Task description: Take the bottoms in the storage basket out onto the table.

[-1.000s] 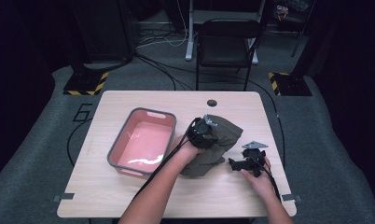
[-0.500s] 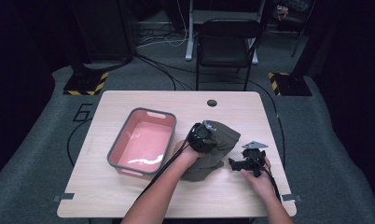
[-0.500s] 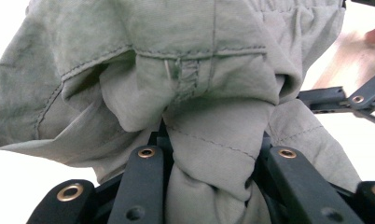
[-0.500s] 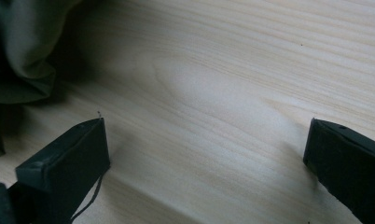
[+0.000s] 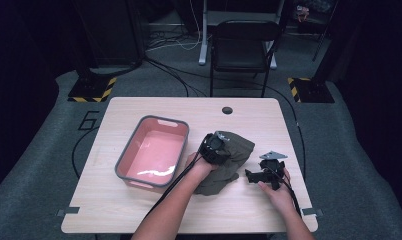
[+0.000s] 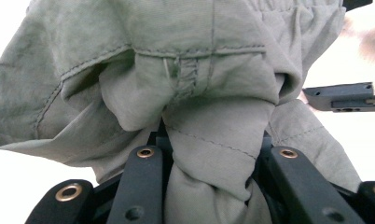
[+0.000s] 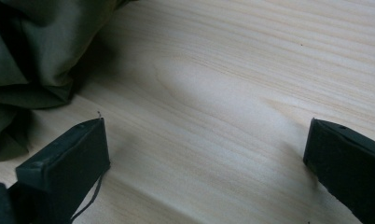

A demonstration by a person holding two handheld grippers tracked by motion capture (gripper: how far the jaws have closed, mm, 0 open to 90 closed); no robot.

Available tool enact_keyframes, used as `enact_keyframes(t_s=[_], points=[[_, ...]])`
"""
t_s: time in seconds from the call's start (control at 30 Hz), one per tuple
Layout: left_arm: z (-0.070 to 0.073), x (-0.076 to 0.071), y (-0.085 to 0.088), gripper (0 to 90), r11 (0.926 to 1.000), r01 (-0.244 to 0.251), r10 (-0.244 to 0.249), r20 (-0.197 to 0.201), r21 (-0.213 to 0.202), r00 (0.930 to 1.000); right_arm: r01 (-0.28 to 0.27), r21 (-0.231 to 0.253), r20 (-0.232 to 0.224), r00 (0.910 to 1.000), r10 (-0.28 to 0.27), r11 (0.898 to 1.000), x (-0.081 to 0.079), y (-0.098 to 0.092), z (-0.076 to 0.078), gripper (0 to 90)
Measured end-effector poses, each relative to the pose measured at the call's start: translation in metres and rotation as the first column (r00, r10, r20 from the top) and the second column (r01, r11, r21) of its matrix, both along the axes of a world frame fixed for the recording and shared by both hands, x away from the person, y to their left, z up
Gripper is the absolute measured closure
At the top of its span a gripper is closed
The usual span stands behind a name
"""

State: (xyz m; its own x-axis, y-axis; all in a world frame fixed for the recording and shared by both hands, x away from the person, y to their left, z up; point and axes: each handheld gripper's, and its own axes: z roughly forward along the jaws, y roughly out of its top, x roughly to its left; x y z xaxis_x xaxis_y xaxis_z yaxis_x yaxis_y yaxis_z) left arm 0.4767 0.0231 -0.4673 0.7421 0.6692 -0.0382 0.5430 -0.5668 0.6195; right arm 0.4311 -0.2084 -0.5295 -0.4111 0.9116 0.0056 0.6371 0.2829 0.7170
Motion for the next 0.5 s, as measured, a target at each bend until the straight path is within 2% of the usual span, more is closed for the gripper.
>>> enact_keyframes(t_s=[0.17, 0.2, 0.27, 0.3, 0.4, 0.43, 0.5], points=[[-0.0051, -0.0001, -0.0001, 66.2, 0.9997, -0.016, 0.015, -0.019, -0.020, 0.9997, 0.000, 0.000, 0.000, 1.0000, 0.000, 1.000, 0.0000, 0.0000, 0.0000, 0.0], [-0.0058, 0.0004, 0.0002, 65.3, 0.9999, -0.005, 0.005, -0.017, -0.011, 0.9998, 0.000, 0.000, 0.000, 1.0000, 0.000, 1.000, 0.0000, 0.0000, 0.0000, 0.0], [-0.0074, 0.0003, -0.0007, 61.9, 0.9998, -0.012, 0.012, -0.022, -0.015, 0.9997, 0.000, 0.000, 0.000, 1.0000, 0.000, 1.000, 0.0000, 0.0000, 0.0000, 0.0], [-0.0083, 0.0000, -0.0011, 59.8, 0.9989, -0.025, 0.024, -0.029, -0.040, 0.9993, 0.000, 0.000, 0.000, 1.0000, 0.000, 1.000, 0.0000, 0.0000, 0.0000, 0.0], [-0.0087, 0.0007, -0.0010, 53.1, 0.9981, -0.021, 0.019, -0.042, -0.059, 0.9989, 0.000, 0.000, 0.000, 1.0000, 0.000, 1.000, 0.0000, 0.0000, 0.0000, 0.0], [-0.0075, 0.0013, 0.0001, 51.3, 0.9988, -0.005, 0.002, -0.049, -0.049, 0.9988, 0.000, 0.000, 0.000, 1.0000, 0.000, 1.000, 0.0000, 0.0000, 0.0000, 0.0], [-0.0068, 0.0019, 0.0008, 46.6, 0.9981, -0.006, 0.002, -0.060, -0.061, 0.9982, 0.000, 0.000, 0.000, 1.0000, 0.000, 1.000, 0.0000, 0.0000, 0.0000, 0.0]])
